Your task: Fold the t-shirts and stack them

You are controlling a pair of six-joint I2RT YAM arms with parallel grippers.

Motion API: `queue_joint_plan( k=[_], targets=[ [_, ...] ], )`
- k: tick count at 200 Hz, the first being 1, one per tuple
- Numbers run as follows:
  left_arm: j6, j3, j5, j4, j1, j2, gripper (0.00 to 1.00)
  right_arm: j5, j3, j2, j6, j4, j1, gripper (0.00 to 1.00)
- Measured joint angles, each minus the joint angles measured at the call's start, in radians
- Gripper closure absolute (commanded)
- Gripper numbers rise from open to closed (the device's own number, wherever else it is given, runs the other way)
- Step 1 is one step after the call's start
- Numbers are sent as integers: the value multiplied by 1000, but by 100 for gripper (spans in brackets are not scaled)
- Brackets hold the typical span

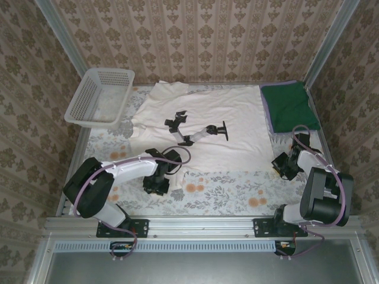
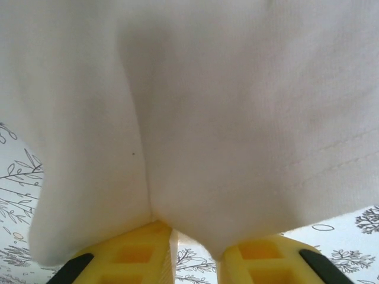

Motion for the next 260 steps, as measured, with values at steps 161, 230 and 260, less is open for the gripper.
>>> queue_joint_plan(
  k=[161,230,260],
  targets=[
    [-3,76,-19,-84,-9,-184,100,-3,27,28,0,-20,0,100],
    [-25,35,135,-142,-8,-433,99,-4,39,38,0,-29,0,100],
    [-72,2,172,-185,13,-520,74,-6,42,42,-3,-29,0,100]
  ],
)
